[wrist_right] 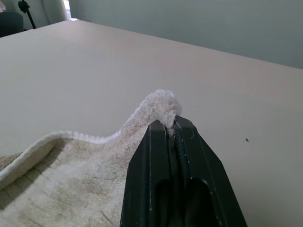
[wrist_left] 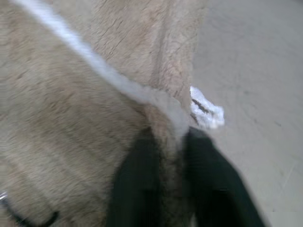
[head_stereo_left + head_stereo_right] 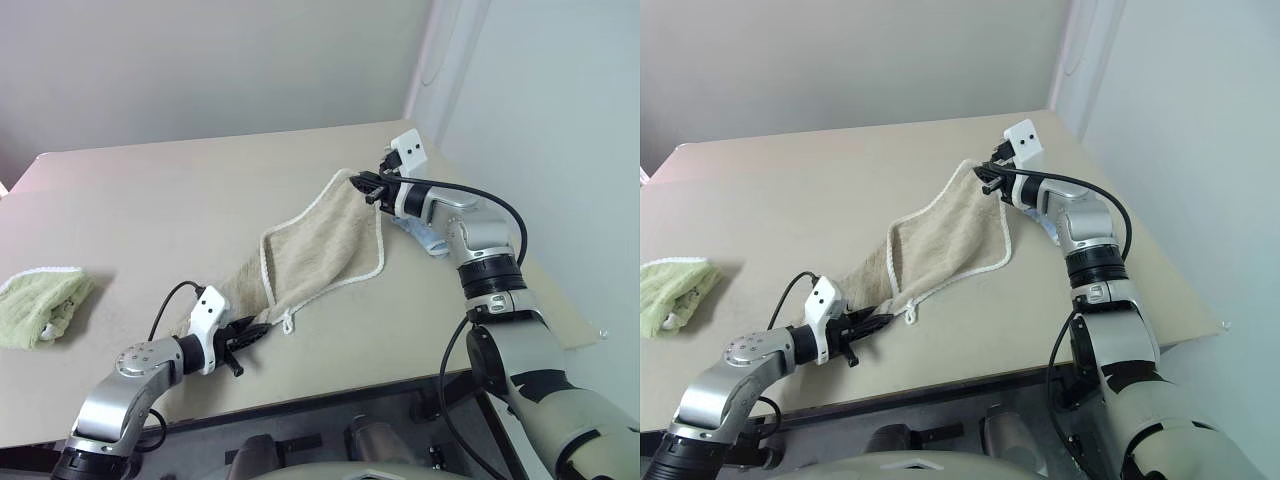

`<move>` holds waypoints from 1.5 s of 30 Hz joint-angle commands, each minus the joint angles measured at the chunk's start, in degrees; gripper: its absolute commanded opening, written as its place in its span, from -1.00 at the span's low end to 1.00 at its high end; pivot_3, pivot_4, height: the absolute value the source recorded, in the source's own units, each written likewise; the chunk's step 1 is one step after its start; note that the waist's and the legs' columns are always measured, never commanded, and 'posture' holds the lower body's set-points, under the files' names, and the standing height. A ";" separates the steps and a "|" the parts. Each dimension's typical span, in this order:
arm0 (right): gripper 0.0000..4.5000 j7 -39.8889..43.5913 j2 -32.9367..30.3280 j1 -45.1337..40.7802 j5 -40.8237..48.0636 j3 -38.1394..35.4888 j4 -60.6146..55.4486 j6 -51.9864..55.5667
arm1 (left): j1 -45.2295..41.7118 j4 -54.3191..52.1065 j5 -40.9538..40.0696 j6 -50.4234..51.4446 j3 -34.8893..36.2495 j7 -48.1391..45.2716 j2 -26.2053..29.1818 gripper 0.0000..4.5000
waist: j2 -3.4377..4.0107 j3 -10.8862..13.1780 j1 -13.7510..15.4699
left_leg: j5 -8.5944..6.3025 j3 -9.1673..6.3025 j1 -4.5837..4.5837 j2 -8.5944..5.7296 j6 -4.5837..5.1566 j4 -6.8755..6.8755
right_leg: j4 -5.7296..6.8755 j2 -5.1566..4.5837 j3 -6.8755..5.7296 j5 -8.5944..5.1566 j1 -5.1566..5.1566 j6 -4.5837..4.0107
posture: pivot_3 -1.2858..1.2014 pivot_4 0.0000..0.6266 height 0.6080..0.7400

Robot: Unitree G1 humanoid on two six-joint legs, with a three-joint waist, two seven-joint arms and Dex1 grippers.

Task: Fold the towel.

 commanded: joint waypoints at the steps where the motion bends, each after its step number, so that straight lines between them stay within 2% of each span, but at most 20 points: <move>1: -1.00 -0.24 -0.41 -0.80 1.11 -1.07 -1.84 -0.32 | -0.23 -0.94 -1.34 0.20 2.13 -0.60 0.79 -0.99 | 0.00 0.00 0.02 | 0.00 0.00 0.00 0.00 0.00 0.00 | 0.00 0.00 0.00 0.00 0.00 0.00 | 0.03 -1.00 1.00; 6: -1.00 -0.18 -0.21 -0.68 1.04 -0.88 -1.74 -0.56 | -0.93 -2.23 -5.60 2.91 5.54 -0.37 0.46 -0.99 | 0.00 0.00 -0.01 | 0.00 0.00 0.00 0.00 0.00 0.00 | 0.00 0.00 0.00 0.00 0.00 0.00 | 0.03 -1.00 1.00; 10: -1.00 -0.09 -0.25 -0.47 0.66 -0.50 -1.64 -0.86 | 0.55 -3.73 -10.59 6.61 8.92 -3.71 3.31 -0.99 | 0.00 0.00 -0.09 | 0.00 0.00 -0.01 0.00 0.00 0.00 | 0.00 0.00 0.00 0.00 -0.01 0.00 | 0.03 -1.00 1.00; 15: -1.00 -0.02 -0.35 -0.67 0.46 -0.42 -1.23 -1.15 | 1.20 -2.48 -10.64 6.95 9.43 -3.22 4.31 -0.99 | 0.01 0.01 -0.07 | 0.00 0.00 0.00 0.00 0.00 -0.01 | -0.01 0.00 0.00 -0.01 -0.01 0.00 | 0.03 -1.00 1.00; 16: -1.00 0.02 -0.37 -0.74 0.47 -0.41 -1.26 -1.11 | 0.93 -2.12 -10.56 6.88 9.44 -2.76 4.02 -0.76 | 0.01 0.01 -0.07 | 0.00 0.00 -0.01 0.00 0.00 0.00 | -0.01 0.00 0.00 -0.01 -0.01 0.00 | 0.03 -1.00 1.00; 18: -1.00 0.06 -0.35 -0.87 0.47 -0.37 -1.27 -1.09 | 0.63 -1.78 -10.39 6.86 9.24 -2.54 3.79 -0.53 | 0.01 0.01 -0.03 | 0.00 0.00 0.00 0.00 0.00 0.00 | -0.01 0.00 0.00 0.00 0.00 0.00 | 0.03 -1.00 1.00; 21: -1.00 0.15 -0.34 -0.84 0.52 -0.34 -1.43 -1.04 | 0.66 -1.60 -8.98 6.06 8.26 -2.02 3.75 -0.06 | 0.01 0.01 -0.03 | 0.00 0.00 0.00 0.00 0.00 0.00 | -0.01 0.00 0.00 0.00 -0.01 0.00 | 0.03 -1.00 1.00; 31: -1.00 0.02 -0.57 -0.28 0.50 -0.39 -2.06 -0.81 | 0.52 -0.18 -7.39 5.06 7.88 -1.01 2.96 -0.06 | 0.01 0.01 -0.04 | 0.00 0.00 0.00 0.00 0.00 0.00 | -0.01 0.00 0.00 0.00 -0.01 0.00 | 0.03 -1.00 1.00; 34: -1.00 -0.23 -0.34 -0.61 0.45 -0.38 -1.70 -0.87 | -0.51 1.02 -8.55 5.78 8.87 -1.16 2.85 -0.33 | 0.01 0.01 -0.02 | 0.00 0.00 -0.01 0.00 0.00 0.00 | -0.01 0.00 0.00 0.00 -0.01 0.00 | 0.03 -1.00 1.00; 38: -1.00 -0.40 -0.10 -0.80 0.49 -0.39 -1.41 -0.97 | -0.45 1.37 -8.02 5.15 8.59 -1.98 3.49 -0.98 | 0.01 0.01 -0.07 | 0.00 0.00 -0.01 0.00 0.00 0.00 | -0.01 0.00 0.00 0.00 -0.01 0.00 | 0.03 -1.00 1.00; 42: -1.00 -0.45 -0.04 -0.70 0.47 -0.39 -1.27 -1.19 | -0.82 1.28 -9.39 5.95 9.98 -2.32 3.58 -0.98 | 0.01 0.01 -0.03 | 0.00 0.00 -0.01 0.00 0.00 -0.02 | -0.01 0.00 0.00 0.00 -0.02 0.00 | 0.03 -1.00 1.00; 45: -1.00 -0.43 -0.23 -0.62 0.38 -0.43 -1.09 -1.41 | -0.09 0.85 -9.84 6.80 10.99 -3.79 5.66 -0.98 | 0.00 0.01 -0.07 | 0.00 0.00 -0.01 0.00 0.00 -0.01 | -0.01 0.00 0.00 0.00 -0.02 0.00 | 0.03 -1.00 1.00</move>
